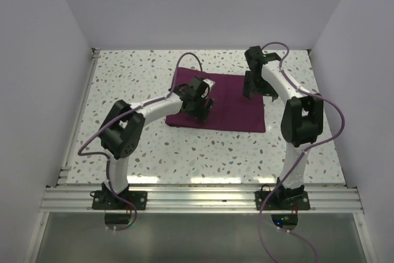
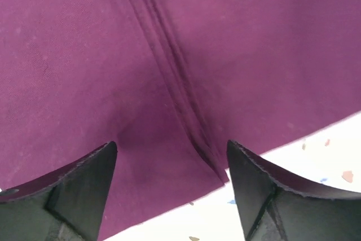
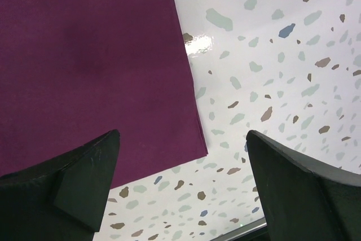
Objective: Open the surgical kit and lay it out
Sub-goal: Open the surgical kit at the center of the board.
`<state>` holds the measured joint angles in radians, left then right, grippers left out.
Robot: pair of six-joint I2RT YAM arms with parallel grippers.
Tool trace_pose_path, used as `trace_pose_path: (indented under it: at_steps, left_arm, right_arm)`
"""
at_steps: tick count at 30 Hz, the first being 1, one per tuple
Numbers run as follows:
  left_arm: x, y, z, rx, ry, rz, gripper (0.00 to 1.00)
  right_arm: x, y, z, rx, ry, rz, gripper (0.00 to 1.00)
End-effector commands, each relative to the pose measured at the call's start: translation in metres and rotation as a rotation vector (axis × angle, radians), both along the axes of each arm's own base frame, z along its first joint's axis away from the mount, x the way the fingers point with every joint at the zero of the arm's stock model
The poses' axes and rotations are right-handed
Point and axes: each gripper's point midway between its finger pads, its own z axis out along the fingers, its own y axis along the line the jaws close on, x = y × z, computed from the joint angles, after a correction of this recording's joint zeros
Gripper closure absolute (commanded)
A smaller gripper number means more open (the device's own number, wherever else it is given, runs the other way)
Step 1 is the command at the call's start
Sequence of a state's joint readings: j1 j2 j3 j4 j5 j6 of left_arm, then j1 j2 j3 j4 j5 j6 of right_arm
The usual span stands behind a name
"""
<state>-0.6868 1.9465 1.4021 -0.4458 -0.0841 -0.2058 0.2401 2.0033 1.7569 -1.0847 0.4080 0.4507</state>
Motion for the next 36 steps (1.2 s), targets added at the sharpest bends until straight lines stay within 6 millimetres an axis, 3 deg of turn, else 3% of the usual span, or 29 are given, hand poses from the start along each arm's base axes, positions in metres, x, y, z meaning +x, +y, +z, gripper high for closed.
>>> trace_pose_path:
  at_steps: [1, 10, 13, 14, 16, 17, 20, 23, 24, 26, 27, 29, 30, 31, 32, 33, 34, 35, 36]
  left_arm:
    - [0.008, 0.012, -0.010, 0.093, 0.003, 0.085, 0.21]
    - [-0.012, 0.004, -0.033, 0.133, 0.046, 0.038, 0.29]
    - [-0.014, 0.004, -0.041, 0.177, 0.059, 0.029, 0.47]
    - [-0.012, 0.002, -0.040, 0.184, 0.056, 0.031, 0.68]
    - [-0.013, 0.007, -0.045, 0.216, 0.067, 0.036, 0.88]
    - [-0.011, 0.007, -0.044, 0.220, 0.063, 0.039, 1.00]
    - [-0.003, 0.005, -0.025, 0.211, 0.026, 0.050, 1.00]
    - [0.010, 0.010, 0.013, 0.209, -0.035, 0.086, 1.00]
    - [0.017, 0.021, 0.033, 0.203, -0.065, 0.121, 1.00]
    - [0.025, 0.035, 0.053, 0.165, -0.085, 0.176, 1.00]
    - [0.034, 0.057, 0.072, 0.130, -0.101, 0.235, 1.00]
    - [0.036, 0.083, 0.079, 0.086, -0.080, 0.296, 1.00]
    - [0.047, 0.113, 0.096, 0.052, -0.114, 0.370, 1.00]
    - [0.049, 0.130, 0.099, 0.052, -0.124, 0.405, 1.00]
    - [0.042, 0.152, 0.086, 0.079, -0.104, 0.441, 1.00]
    - [0.049, 0.184, 0.093, 0.078, -0.140, 0.519, 1.00]
    - [0.047, 0.203, 0.088, 0.085, -0.134, 0.566, 1.00]
    - [0.036, 0.222, 0.069, 0.105, -0.089, 0.614, 1.00]
    - [0.033, 0.251, 0.065, 0.105, -0.075, 0.700, 1.00]
  right_arm:
    - [0.001, -0.009, 0.028, -0.018, -0.070, 0.000, 0.01]
    - [-0.002, -0.013, 0.021, -0.025, -0.053, -0.007, 0.01]
    - [-0.001, -0.012, 0.018, -0.020, -0.048, -0.013, 0.02]
    - [-0.001, -0.012, 0.017, -0.019, -0.047, -0.014, 0.02]
    - [-0.001, -0.011, 0.017, -0.019, -0.046, -0.013, 0.02]
    - [-0.001, -0.011, 0.017, -0.016, -0.049, -0.014, 0.02]
    - [0.000, -0.011, 0.017, -0.014, -0.050, -0.016, 0.01]
    - [0.003, -0.010, 0.020, -0.009, -0.060, -0.015, 0.02]
    - [0.004, -0.008, 0.021, -0.004, -0.062, -0.011, 0.02]
    - [0.009, -0.005, 0.023, 0.007, -0.071, -0.010, 0.02]
    - [0.011, -0.003, 0.022, 0.017, -0.068, -0.007, 0.01]
    - [0.017, 0.000, 0.024, 0.028, -0.073, -0.006, 0.02]
    - [0.018, 0.001, 0.023, 0.034, -0.071, -0.005, 0.02]
    - [0.023, 0.003, 0.027, 0.039, -0.086, -0.004, 0.02]
    - [0.025, 0.002, 0.024, 0.037, -0.076, -0.004, 0.02]
    - [0.027, 0.004, 0.024, 0.040, -0.079, -0.002, 0.02]
    - [0.030, 0.006, 0.025, 0.047, -0.085, 0.000, 0.02]
    - [0.031, 0.005, 0.023, 0.046, -0.080, -0.001, 0.02]
    - [0.032, 0.006, 0.022, 0.049, -0.077, 0.002, 0.02]
